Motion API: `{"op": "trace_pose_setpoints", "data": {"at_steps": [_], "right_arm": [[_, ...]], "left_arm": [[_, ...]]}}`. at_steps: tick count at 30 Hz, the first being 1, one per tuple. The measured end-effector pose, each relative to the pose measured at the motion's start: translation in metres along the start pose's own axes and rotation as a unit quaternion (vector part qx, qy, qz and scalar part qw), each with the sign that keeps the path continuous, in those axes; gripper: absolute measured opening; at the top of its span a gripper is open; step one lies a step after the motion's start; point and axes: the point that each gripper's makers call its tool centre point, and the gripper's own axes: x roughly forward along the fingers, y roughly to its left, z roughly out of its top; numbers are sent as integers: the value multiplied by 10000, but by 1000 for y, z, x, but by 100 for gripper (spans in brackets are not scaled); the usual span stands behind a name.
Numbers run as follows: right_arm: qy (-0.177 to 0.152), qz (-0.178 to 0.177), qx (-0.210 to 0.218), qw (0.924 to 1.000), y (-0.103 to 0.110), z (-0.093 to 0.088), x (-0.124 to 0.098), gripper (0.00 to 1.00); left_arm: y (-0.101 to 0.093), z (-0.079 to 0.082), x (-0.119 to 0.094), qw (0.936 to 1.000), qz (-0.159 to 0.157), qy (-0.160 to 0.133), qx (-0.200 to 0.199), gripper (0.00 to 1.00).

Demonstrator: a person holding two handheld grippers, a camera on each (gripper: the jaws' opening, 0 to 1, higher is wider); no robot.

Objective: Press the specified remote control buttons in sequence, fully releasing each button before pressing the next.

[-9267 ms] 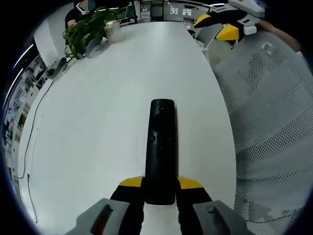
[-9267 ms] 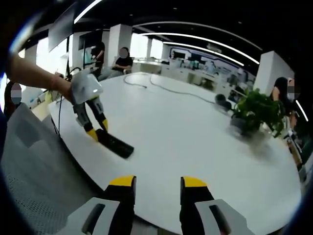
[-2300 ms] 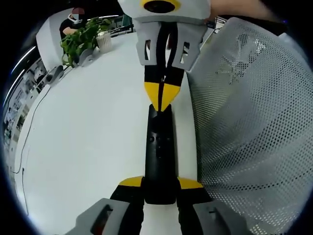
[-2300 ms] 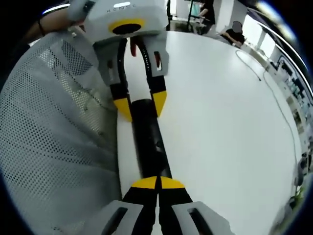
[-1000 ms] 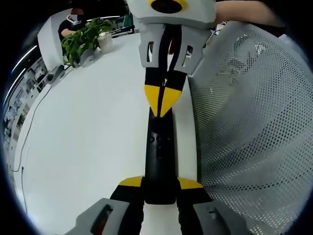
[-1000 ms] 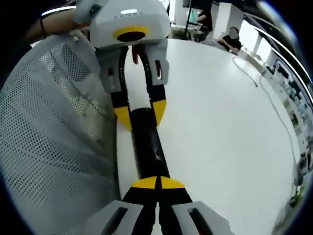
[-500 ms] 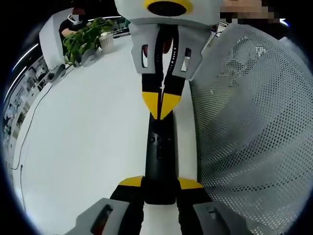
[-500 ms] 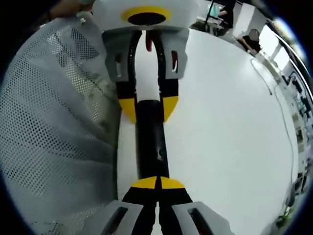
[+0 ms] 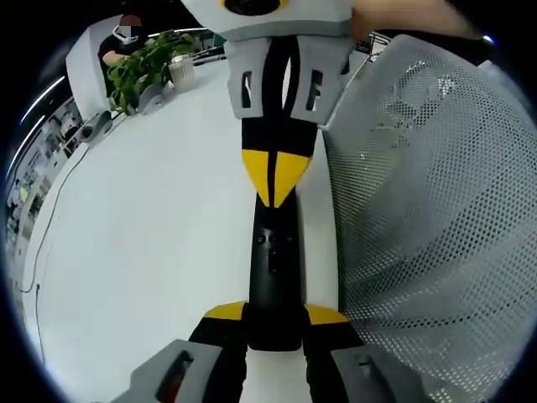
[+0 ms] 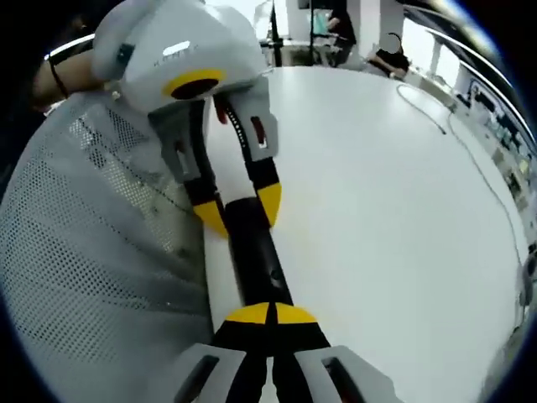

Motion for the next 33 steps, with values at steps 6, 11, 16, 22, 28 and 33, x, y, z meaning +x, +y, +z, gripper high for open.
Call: {"op": "trace_pose_setpoints", "data": {"at_steps": [6,11,16,22,28,33], "right_arm": [[298,-16,-451,9985,3,-3,4,0],[690,95,-1043,9921,4,-3,6,0],[664,231,-593,9958,2,-2,7,0],[855,-32,-1151,9897,3,-3,7,0],[717,-43,-1120,9911,2,-3,6,0],[257,-197,-993,9945,4,-4,2,0]], "left_arm": [[0,0,0,10000,-2,1,-2,25],[0,0,0,10000,-5,-14,-9,25],[0,0,-1,10000,-25,-26,-18,25],[-1,0,-1,10000,-33,-20,10,25],[0,0,-1,9999,-53,-94,17,25],[0,0,-2,9997,-78,-209,-30,25]]}}
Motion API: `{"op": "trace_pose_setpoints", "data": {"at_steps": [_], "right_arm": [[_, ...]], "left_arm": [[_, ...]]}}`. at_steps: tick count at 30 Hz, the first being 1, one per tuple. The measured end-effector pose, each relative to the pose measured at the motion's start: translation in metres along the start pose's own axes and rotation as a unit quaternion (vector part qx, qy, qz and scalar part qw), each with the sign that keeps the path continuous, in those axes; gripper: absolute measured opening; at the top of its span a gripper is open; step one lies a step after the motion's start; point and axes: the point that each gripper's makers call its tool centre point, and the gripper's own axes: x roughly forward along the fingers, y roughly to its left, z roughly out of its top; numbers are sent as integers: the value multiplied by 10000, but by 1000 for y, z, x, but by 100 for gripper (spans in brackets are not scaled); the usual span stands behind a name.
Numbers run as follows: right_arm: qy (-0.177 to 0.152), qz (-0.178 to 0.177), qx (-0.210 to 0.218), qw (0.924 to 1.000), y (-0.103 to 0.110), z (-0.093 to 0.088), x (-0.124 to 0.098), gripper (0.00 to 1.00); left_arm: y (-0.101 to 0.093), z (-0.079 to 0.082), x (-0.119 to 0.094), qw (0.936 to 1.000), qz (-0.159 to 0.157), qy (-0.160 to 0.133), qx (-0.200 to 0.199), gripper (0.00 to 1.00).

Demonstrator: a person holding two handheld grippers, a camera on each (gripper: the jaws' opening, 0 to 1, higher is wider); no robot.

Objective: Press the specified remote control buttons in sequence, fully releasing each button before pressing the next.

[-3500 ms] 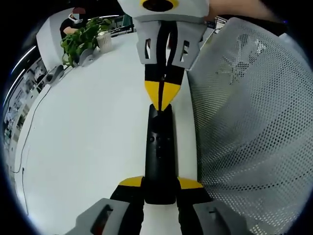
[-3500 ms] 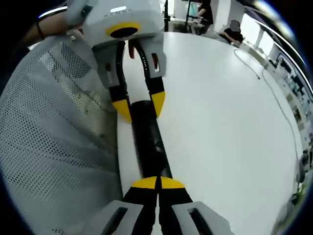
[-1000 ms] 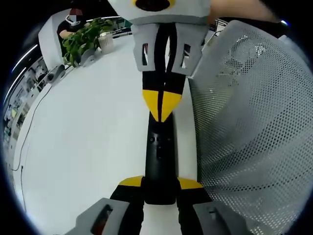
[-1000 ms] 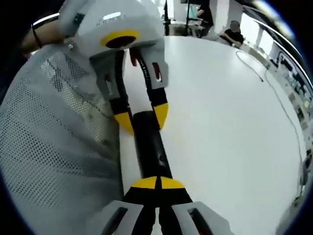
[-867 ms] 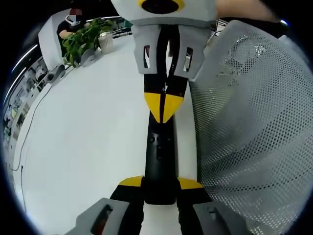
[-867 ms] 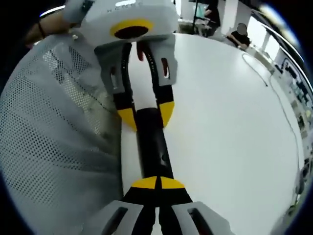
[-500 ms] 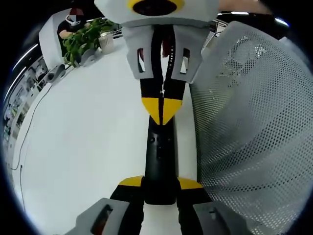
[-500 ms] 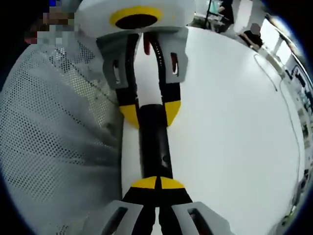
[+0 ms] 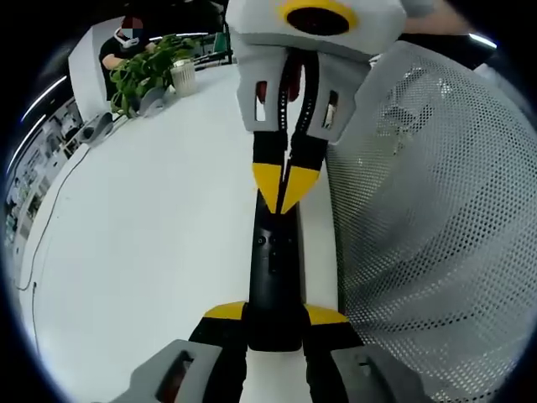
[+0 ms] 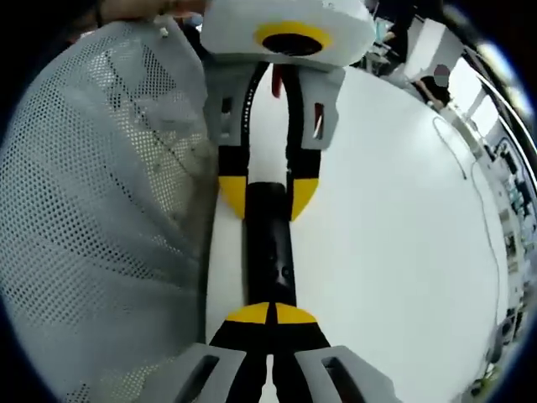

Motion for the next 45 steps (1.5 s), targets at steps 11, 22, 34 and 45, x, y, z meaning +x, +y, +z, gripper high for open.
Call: {"op": "trace_pose_setpoints", "data": {"at_steps": [11,22,34,45], "right_arm": [[-291,100,77,9995,-2,15,5,0],[-191,267,-315,9990,0,15,8,0],[-226,418,-83,9988,0,15,7,0],[-148,354,-49,9993,-2,11,6,5]], "left_arm": [[0,0,1,10000,12,47,69,25],[0,0,1,10000,13,50,80,25],[0,0,1,9999,22,66,86,25],[0,0,1,9999,22,70,97,25]]}}
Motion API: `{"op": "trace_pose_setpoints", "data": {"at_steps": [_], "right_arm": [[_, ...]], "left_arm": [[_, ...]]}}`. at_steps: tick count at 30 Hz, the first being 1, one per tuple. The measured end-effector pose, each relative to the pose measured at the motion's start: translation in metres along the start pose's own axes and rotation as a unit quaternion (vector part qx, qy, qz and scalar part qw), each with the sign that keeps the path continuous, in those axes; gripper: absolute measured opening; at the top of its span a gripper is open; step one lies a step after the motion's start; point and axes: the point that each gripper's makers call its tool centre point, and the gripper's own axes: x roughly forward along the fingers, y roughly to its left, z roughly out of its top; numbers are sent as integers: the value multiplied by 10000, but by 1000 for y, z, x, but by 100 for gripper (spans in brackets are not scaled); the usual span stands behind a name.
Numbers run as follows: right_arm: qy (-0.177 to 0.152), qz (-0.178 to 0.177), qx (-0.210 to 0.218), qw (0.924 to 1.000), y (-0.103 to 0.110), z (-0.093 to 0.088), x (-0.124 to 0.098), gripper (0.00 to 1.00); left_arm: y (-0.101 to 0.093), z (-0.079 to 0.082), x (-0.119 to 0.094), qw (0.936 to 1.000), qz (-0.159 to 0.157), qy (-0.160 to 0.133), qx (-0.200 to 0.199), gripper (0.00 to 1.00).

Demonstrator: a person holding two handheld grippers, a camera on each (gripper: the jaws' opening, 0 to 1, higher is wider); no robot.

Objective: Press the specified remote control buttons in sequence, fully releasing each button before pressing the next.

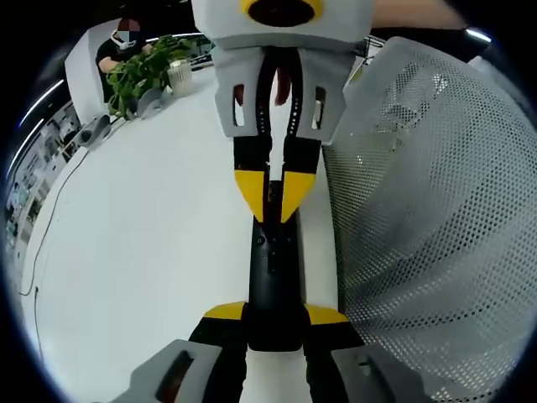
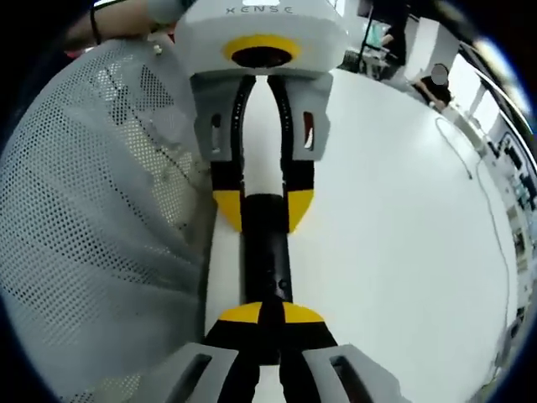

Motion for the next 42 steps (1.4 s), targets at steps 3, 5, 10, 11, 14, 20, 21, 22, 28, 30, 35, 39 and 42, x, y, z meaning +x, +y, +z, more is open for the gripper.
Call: {"op": "trace_pose_setpoints", "data": {"at_steps": [3,5,10,11,14,20,21,22,28,30,35,39,42], "right_arm": [[93,-42,-111,9999,1,1,2,5],[154,-42,-77,9998,0,1,2,5],[163,2,-158,9997,0,-1,2,5],[187,28,-268,9995,0,-1,2,5],[194,95,-138,9997,-1,0,2,5],[125,68,-403,9991,3,-2,0,5],[117,77,-272,9995,2,-2,0,5],[125,84,-256,9996,1,-2,0,5],[115,38,-60,9999,1,-8,-2,5],[113,30,14,9999,0,-8,-2,5],[473,123,-120,9987,1,-6,1,5],[399,150,25,9991,0,-8,-1,5],[280,120,86,9995,0,-8,-2,5]], "left_arm": [[0,0,0,10000,0,5,1,25],[0,0,0,10000,0,0,0,25],[0,0,0,10000,-3,26,23,25],[0,0,0,10000,-6,51,48,25],[-1,0,0,9999,-8,101,79,25],[-1,0,0,9999,12,106,106,25],[-1,0,0,9999,13,112,121,25],[-1,0,0,9999,14,117,91,25],[-1,0,0,9999,11,121,75,25],[-1,0,0,9999,10,110,64,25],[0,0,0,9999,12,92,41,25],[0,0,0,10000,6,89,25,25],[0,0,0,10000,8,85,19,25]]}}
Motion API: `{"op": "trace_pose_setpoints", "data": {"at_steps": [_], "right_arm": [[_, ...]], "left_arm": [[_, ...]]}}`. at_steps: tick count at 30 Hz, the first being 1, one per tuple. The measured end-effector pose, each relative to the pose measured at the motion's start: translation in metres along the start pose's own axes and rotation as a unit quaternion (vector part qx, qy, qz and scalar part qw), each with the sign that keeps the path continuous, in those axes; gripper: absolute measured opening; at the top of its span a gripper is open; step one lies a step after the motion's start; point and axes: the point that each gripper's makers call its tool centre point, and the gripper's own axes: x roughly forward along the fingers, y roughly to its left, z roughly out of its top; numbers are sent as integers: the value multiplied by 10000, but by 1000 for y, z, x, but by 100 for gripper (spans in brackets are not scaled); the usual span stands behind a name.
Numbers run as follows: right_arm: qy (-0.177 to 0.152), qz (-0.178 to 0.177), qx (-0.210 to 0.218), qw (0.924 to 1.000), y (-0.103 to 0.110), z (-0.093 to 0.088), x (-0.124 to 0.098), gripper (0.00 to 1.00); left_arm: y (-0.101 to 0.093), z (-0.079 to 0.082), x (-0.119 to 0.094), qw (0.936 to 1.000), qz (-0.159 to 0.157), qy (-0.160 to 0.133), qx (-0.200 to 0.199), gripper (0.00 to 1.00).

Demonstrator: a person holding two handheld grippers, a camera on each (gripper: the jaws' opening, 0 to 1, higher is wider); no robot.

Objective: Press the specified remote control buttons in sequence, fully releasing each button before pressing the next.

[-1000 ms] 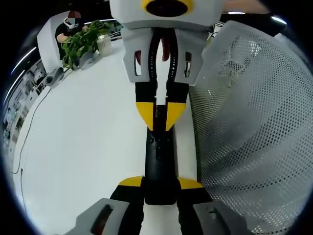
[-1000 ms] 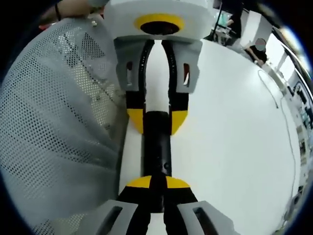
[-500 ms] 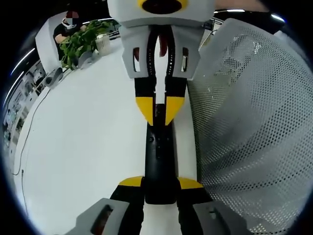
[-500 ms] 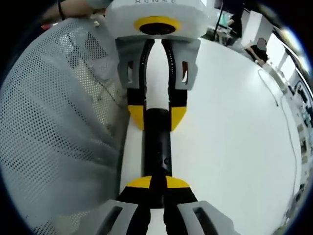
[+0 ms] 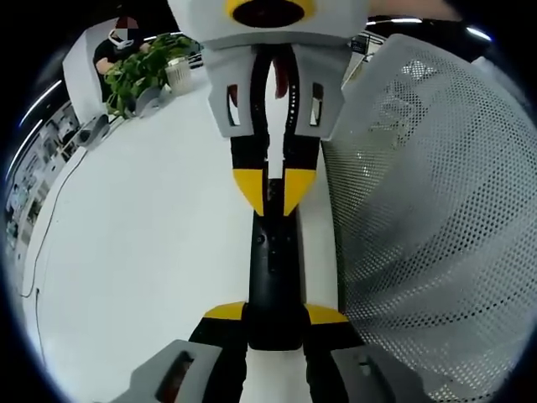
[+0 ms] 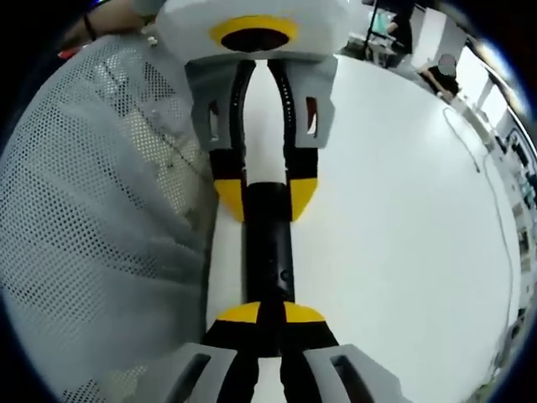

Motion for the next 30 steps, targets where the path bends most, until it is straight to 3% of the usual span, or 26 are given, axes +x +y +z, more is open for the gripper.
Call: {"op": "trace_pose_setpoints", "data": {"at_steps": [1,10,15,19,24,30], "right_arm": [[-15,-33,-132,9999,1,0,0,5],[-15,-121,259,9996,-4,-6,-2,0],[64,-218,83,9997,-2,-5,-2,0],[-36,-348,30,9994,-1,-6,-3,0],[-296,-208,223,9991,1,-7,-4,4],[-170,-345,-28,9993,2,-5,-2,4]], "left_arm": [[0,0,0,10000,3,-7,1,25],[-1,0,0,10000,8,-5,10,25],[0,0,0,10000,-2,-13,3,25],[0,0,0,10000,6,-13,4,25],[0,0,0,10000,9,-18,1,25],[-1,0,0,10000,5,-3,13,25]]}}
